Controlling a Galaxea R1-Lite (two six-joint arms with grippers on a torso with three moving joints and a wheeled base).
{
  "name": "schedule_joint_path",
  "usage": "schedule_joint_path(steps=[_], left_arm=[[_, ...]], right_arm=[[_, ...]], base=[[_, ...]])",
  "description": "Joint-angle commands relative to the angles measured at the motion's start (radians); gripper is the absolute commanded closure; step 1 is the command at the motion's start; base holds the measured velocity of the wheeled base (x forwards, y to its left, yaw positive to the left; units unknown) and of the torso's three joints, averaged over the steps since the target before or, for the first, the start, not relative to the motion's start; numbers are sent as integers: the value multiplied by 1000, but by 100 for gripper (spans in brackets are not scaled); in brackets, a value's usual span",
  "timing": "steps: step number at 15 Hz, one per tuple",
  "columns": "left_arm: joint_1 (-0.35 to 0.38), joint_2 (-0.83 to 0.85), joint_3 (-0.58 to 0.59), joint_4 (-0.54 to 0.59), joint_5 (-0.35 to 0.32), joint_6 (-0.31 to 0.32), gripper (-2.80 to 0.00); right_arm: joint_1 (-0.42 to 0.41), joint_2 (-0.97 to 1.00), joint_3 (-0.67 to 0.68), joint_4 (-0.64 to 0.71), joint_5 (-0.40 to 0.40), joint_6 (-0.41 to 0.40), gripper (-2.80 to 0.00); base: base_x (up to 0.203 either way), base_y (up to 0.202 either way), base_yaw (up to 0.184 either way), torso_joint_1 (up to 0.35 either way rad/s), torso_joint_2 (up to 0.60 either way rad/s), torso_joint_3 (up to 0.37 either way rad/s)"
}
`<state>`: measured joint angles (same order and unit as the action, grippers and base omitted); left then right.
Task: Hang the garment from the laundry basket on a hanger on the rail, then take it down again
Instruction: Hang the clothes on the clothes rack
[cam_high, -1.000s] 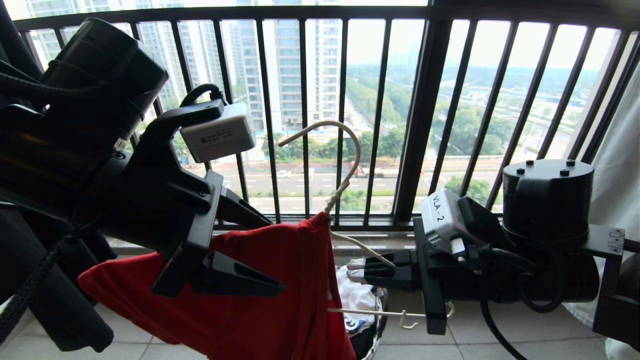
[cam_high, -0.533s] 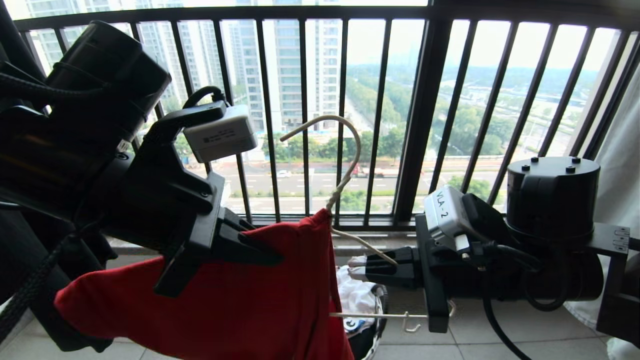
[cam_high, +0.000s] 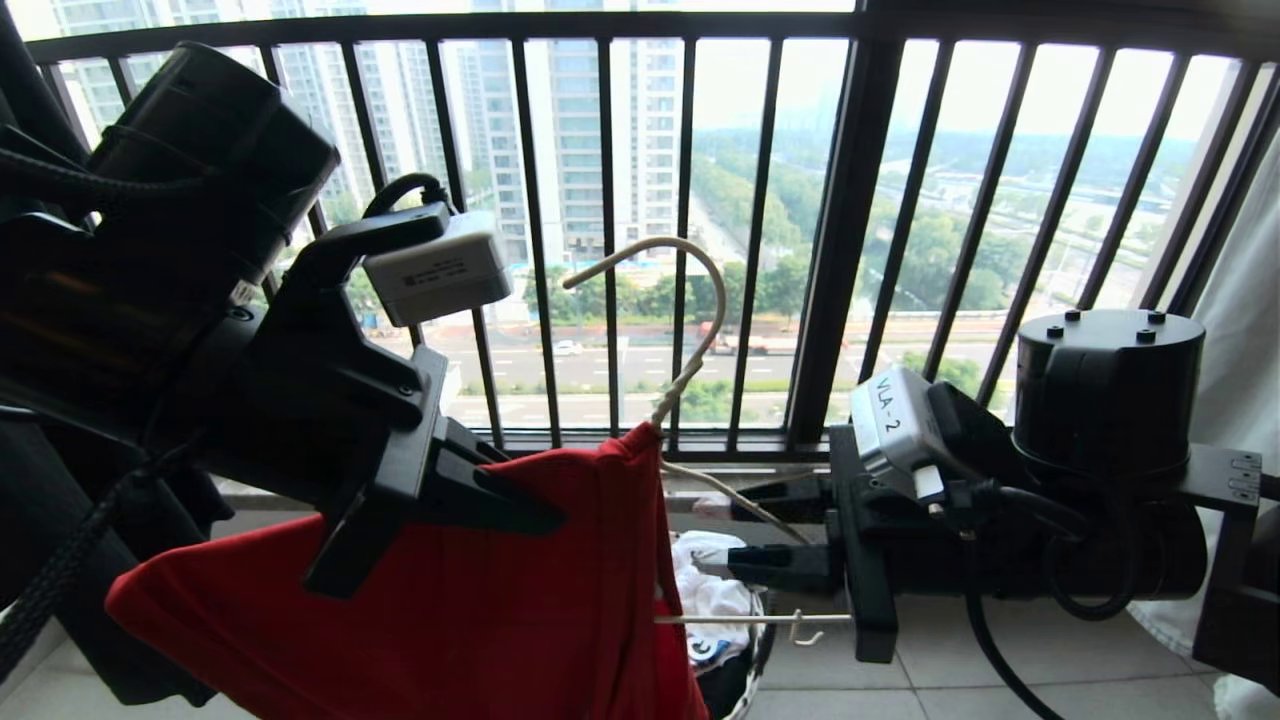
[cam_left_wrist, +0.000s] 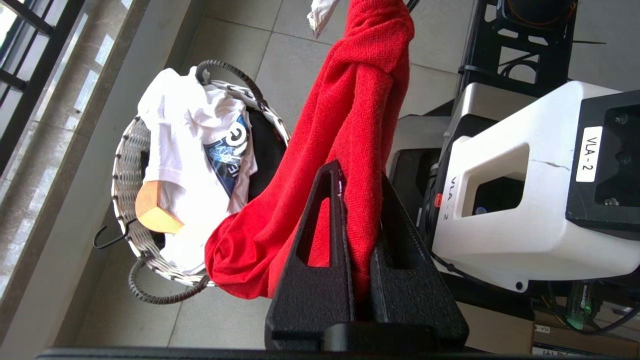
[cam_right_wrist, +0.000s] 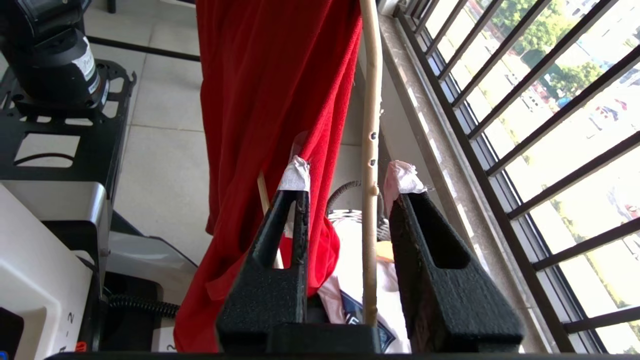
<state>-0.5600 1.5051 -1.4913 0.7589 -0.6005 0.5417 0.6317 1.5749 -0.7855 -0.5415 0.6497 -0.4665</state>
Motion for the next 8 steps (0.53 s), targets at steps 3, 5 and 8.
schedule_joint_path(steps=[3, 5, 8], left_arm=[[0, -14, -6, 3, -1, -2, 0], [0, -23, -4, 3, 1, -9, 0], [0, -26, -25, 3, 3, -61, 0]], right_arm=[[-15, 5, -7, -1, -2, -3, -280], [-56, 8, -24, 0, -2, -3, -280], [-84, -38, -64, 53, -48, 11, -280]], base=[[0, 0, 0, 0, 0, 0], [0, 0, 0, 0, 0, 0], [0, 0, 0, 0, 0, 0]])
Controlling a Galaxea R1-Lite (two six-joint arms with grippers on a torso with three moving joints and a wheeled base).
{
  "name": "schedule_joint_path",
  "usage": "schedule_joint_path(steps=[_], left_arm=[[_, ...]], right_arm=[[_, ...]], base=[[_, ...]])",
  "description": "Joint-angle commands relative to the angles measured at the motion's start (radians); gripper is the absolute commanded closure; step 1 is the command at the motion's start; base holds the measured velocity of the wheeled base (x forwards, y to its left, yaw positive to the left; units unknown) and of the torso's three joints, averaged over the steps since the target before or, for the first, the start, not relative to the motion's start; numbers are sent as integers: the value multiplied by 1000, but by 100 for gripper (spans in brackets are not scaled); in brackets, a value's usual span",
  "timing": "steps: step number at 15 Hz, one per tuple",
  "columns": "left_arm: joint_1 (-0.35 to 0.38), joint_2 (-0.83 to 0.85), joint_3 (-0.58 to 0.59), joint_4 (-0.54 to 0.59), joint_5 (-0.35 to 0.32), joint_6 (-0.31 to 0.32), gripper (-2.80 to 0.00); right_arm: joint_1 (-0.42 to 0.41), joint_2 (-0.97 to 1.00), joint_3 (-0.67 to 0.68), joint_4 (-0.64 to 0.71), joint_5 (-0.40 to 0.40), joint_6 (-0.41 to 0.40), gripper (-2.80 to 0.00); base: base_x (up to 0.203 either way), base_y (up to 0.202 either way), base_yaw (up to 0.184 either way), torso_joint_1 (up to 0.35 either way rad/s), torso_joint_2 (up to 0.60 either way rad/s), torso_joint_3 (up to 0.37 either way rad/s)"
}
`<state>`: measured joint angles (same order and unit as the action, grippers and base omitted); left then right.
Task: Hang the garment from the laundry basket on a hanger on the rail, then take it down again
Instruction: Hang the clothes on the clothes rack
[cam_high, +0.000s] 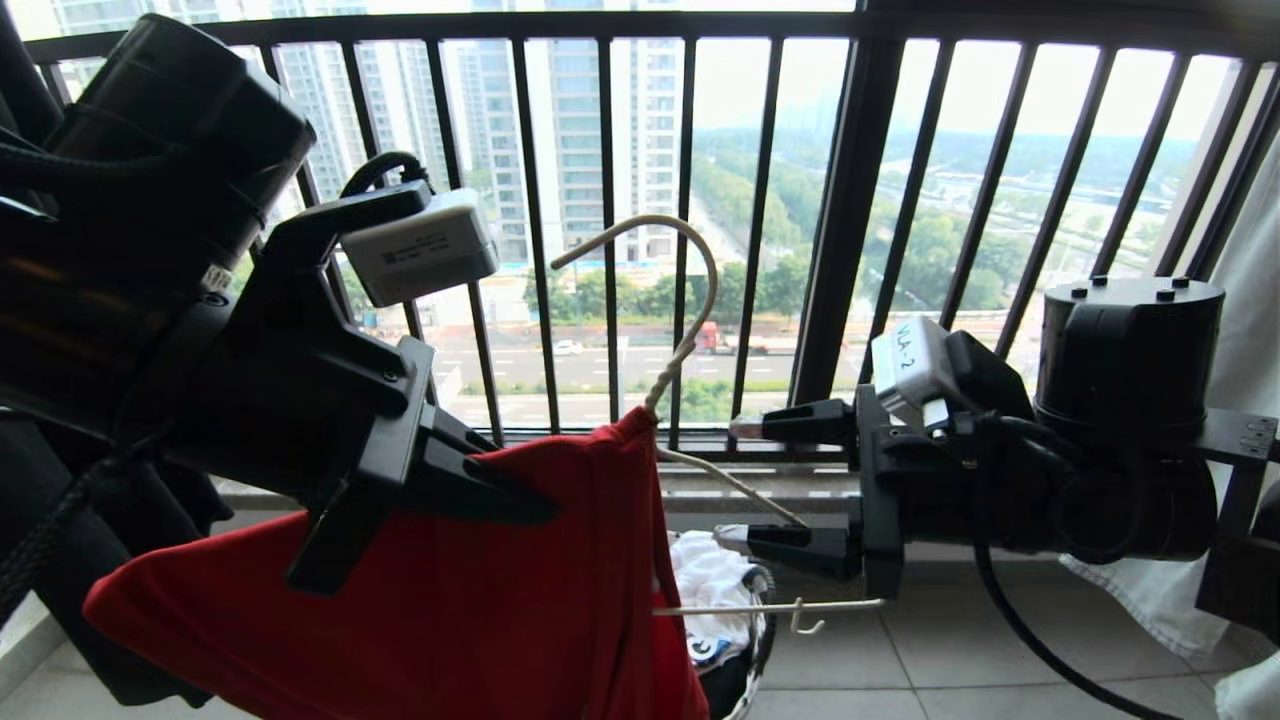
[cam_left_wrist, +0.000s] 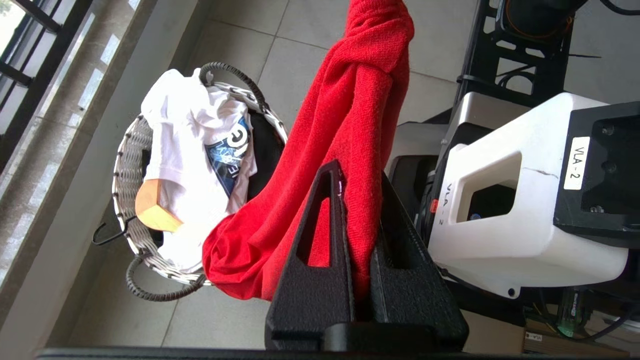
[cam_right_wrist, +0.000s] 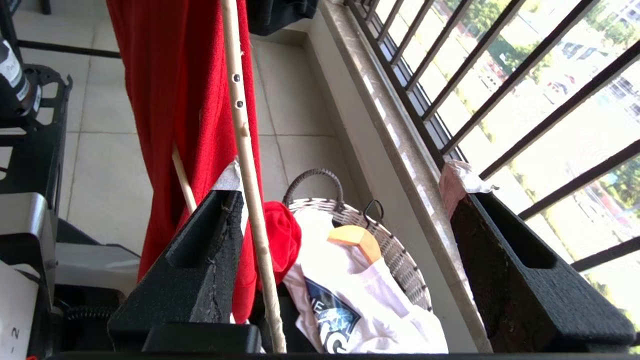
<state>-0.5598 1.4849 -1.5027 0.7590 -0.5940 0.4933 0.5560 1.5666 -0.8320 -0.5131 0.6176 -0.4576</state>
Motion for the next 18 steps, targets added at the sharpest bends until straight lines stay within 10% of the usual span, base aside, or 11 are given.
schedule_joint_path(steps=[1, 5, 6, 7, 12, 18], left_arm=[[0, -12, -25, 3, -3, -26, 0], [9, -26, -44, 8, 28, -44, 0], [18, -20, -43, 4, 28, -58, 0], [21, -13, -49, 2, 29, -66, 0], [53, -19, -17, -101, 46, -157, 0], [87, -159, 244, -443, 46, -320, 0]], right_arm=[[-8, -56, -34, 69, -44, 22, -280], [-16, -184, -28, 167, -162, 148, -280], [-30, -233, -27, 190, -181, 181, -240], [-47, -286, -27, 219, -189, 207, 0], [-45, -506, -115, 645, -278, 555, 0], [242, -239, -75, 656, -490, 595, 0]], base=[[0, 0, 0, 0, 0, 0], [0, 0, 0, 0, 0, 0], [0, 0, 0, 0, 0, 0], [0, 0, 0, 0, 0, 0], [0, 0, 0, 0, 0, 0], [0, 0, 0, 0, 0, 0]])
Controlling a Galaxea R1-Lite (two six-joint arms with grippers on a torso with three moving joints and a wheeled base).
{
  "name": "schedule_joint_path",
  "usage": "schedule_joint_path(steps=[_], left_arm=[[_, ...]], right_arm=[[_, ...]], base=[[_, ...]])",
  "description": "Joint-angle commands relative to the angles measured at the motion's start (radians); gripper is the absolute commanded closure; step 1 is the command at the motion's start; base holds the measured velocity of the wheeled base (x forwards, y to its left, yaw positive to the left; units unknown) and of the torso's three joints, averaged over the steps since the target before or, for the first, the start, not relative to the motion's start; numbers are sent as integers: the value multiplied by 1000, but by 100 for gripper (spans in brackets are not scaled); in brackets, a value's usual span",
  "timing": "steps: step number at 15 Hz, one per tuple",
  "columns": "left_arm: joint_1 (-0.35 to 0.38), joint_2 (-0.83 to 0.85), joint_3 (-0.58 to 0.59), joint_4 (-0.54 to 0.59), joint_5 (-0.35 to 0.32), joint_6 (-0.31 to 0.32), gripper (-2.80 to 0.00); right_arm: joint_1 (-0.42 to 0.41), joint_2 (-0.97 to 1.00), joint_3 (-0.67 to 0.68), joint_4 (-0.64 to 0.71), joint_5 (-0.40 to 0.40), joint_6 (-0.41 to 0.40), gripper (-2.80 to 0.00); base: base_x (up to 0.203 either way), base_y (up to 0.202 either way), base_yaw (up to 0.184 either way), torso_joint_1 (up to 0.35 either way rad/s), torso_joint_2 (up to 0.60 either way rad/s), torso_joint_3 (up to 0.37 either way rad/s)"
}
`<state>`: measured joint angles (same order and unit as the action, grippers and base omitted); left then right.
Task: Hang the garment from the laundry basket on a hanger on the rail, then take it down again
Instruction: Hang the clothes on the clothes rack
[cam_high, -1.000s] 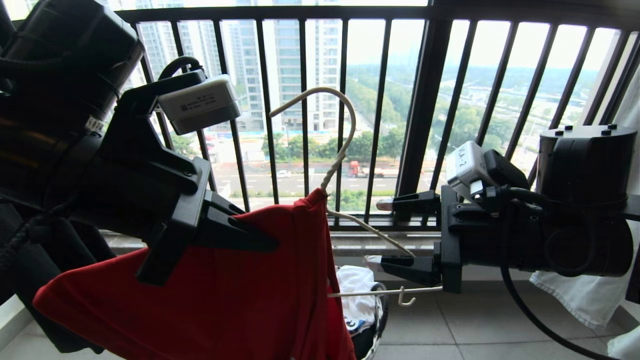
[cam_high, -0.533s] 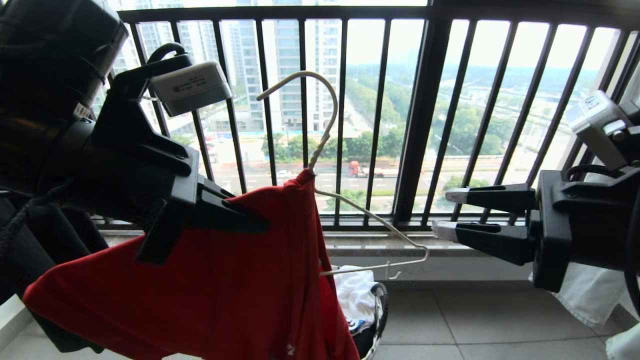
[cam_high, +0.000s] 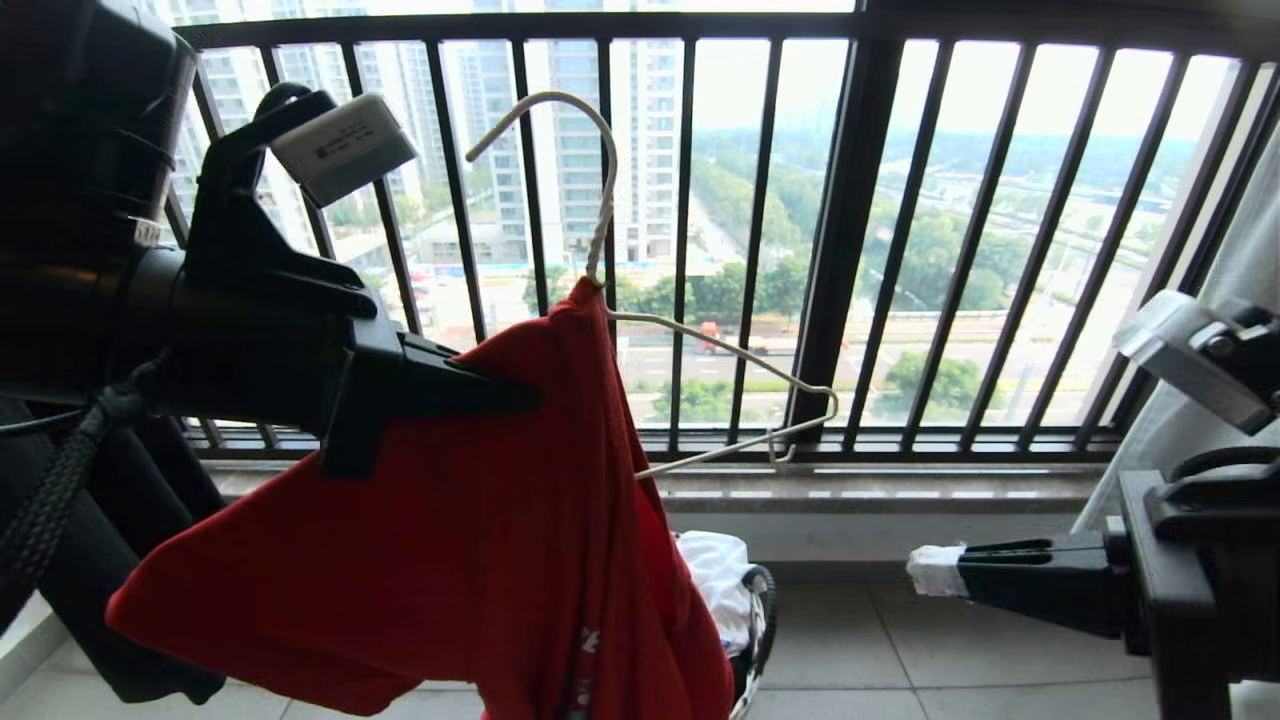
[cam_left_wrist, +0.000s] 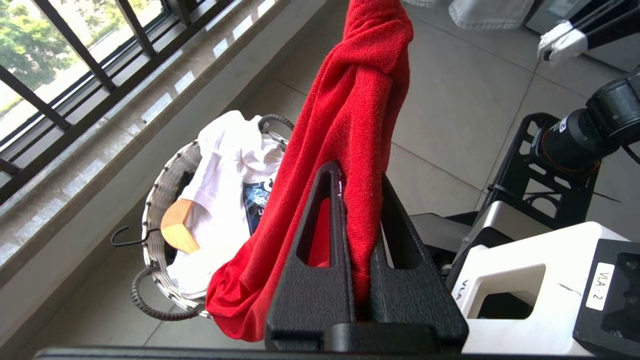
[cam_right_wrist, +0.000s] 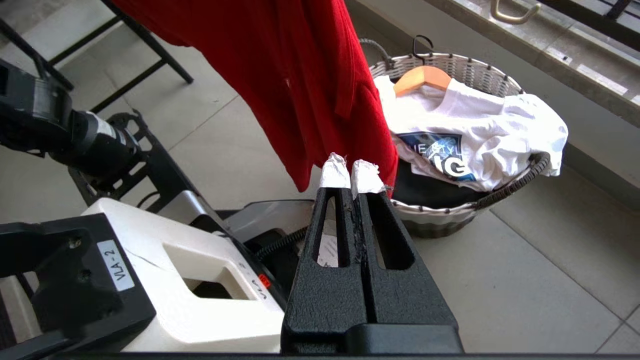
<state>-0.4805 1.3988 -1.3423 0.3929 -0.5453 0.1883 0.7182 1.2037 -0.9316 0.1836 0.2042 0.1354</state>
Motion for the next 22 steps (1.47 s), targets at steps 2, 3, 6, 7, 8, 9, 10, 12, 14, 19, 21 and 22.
schedule_joint_path(steps=[2, 3, 6, 7, 8, 9, 10, 12, 14, 19, 21, 22], left_arm=[[14, -129, 142, -180, 0, -86, 0], [17, -132, 138, -212, 2, -105, 0], [7, -107, 141, -213, -1, -101, 0], [6, -104, 140, -213, -1, -102, 0], [6, -107, 141, -213, -2, -101, 0], [-3, -105, 144, -213, -2, -101, 0], [-13, -103, 146, -213, -2, -101, 0], [-15, -98, 146, -213, -2, -101, 0], [-15, -92, 146, -213, -2, -101, 0], [-15, -87, 144, -215, -2, -101, 0], [-15, -73, 143, -215, -1, -99, 0], [-15, -67, 143, -215, -1, -99, 0]], right_arm=[[184, 220, 78, -209, -205, 19, 0], [202, 259, 89, -265, -253, 35, 0], [216, 318, 79, -338, -336, 108, 0], [217, 327, 79, -342, -361, 110, 0], [219, 330, 79, -355, -367, 114, -280], [227, 338, 79, -382, -370, 133, -280], [229, 359, 76, -396, -386, 149, -280], [232, 424, 66, -412, -445, 164, -280], [255, 460, 58, -426, -492, 182, -280], [297, 470, 45, -426, -558, 182, -280], [317, 450, 49, -423, -559, 181, -280], [332, 434, 54, -421, -559, 177, -280]], base=[[0, 0, 0, 0, 0, 0], [0, 0, 0, 0, 0, 0], [0, 0, 0, 0, 0, 0], [0, 0, 0, 0, 0, 0], [0, 0, 0, 0, 0, 0], [0, 0, 0, 0, 0, 0], [0, 0, 0, 0, 0, 0], [0, 0, 0, 0, 0, 0], [0, 0, 0, 0, 0, 0], [0, 0, 0, 0, 0, 0], [0, 0, 0, 0, 0, 0], [0, 0, 0, 0, 0, 0]])
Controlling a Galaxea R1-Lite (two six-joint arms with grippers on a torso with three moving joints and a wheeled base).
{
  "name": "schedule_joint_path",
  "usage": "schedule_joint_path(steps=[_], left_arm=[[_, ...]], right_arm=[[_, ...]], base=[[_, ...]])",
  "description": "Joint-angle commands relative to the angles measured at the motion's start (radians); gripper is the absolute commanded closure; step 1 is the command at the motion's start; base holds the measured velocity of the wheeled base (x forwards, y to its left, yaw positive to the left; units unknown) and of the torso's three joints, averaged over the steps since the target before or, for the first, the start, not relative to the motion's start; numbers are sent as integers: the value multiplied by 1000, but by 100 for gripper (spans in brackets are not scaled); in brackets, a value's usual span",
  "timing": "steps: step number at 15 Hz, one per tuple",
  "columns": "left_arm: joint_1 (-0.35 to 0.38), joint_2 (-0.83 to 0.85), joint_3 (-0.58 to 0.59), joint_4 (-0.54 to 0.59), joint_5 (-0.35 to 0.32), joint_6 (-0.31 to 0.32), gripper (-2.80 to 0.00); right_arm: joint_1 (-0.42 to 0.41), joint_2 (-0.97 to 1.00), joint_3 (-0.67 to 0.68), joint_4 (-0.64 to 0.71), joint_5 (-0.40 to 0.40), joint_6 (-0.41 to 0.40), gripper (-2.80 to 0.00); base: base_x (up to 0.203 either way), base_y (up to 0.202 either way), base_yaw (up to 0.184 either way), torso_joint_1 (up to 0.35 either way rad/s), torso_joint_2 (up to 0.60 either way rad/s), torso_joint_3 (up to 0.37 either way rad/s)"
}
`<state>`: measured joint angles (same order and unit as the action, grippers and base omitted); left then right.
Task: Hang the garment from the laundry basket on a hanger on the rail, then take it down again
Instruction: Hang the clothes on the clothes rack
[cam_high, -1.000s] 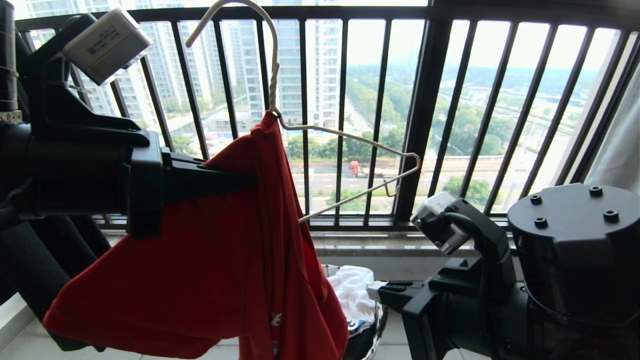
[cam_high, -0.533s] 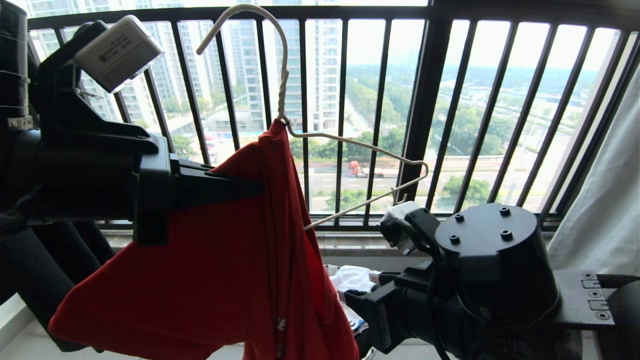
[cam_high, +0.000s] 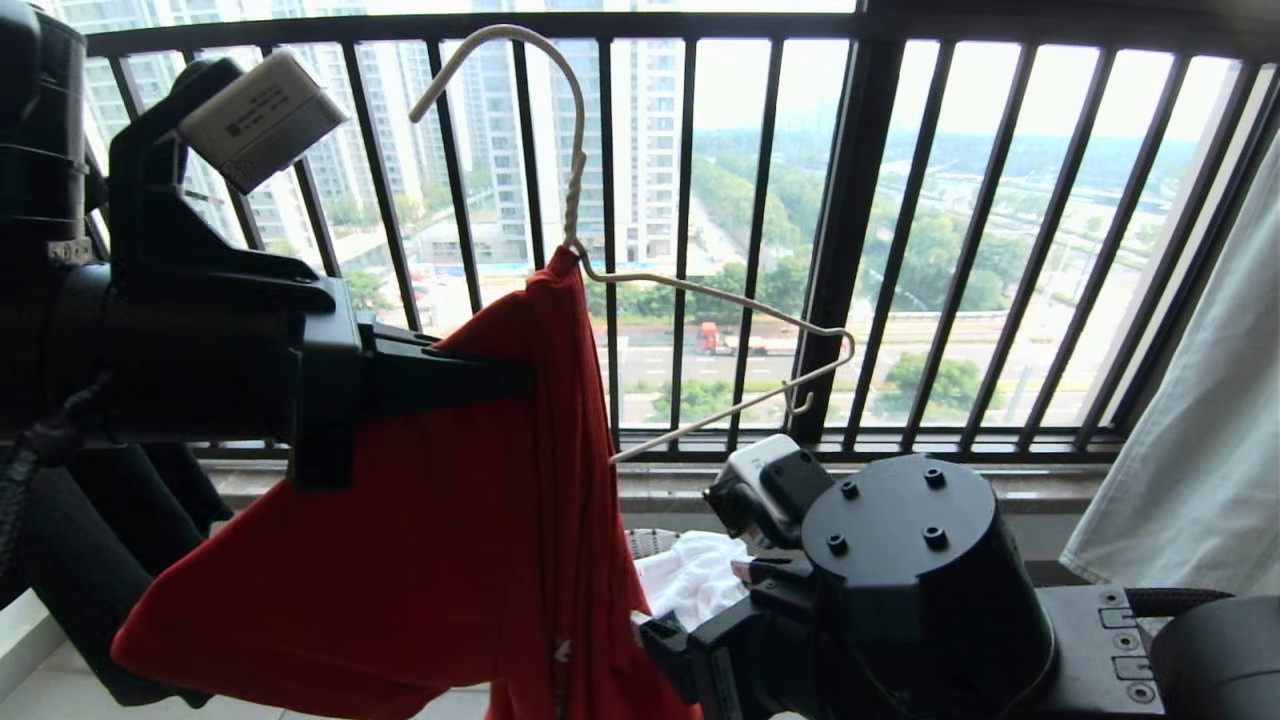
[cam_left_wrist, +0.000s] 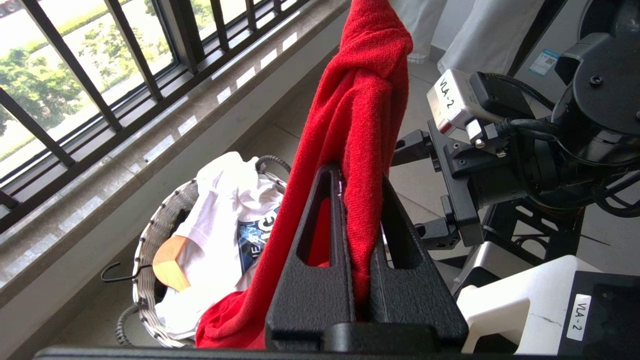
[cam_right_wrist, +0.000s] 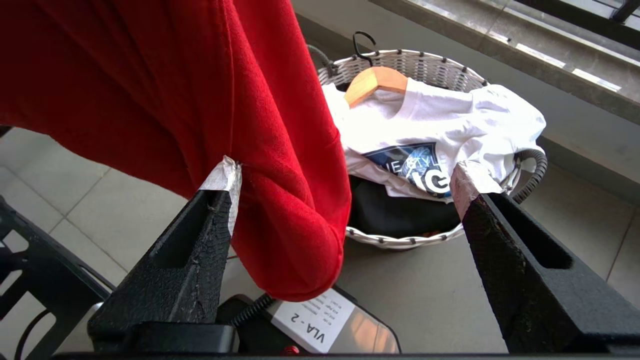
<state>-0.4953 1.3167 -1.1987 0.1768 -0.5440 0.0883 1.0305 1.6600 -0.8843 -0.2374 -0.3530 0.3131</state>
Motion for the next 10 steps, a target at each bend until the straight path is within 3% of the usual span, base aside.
schedule_joint_path(steps=[1, 6, 10], left_arm=[[0, 21, -1, -2, -2, 1, 0], [0, 16, 1, -2, -2, -1, 0], [0, -2, 2, -2, -2, -1, 0]], right_arm=[[29, -37, 12, 4, -1, -5, -280], [36, -52, 15, 10, -11, -25, -280], [23, 6, 2, -57, -110, -2, -280]], base=[[0, 0, 0, 0, 0, 0], [0, 0, 0, 0, 0, 0], [0, 0, 0, 0, 0, 0]])
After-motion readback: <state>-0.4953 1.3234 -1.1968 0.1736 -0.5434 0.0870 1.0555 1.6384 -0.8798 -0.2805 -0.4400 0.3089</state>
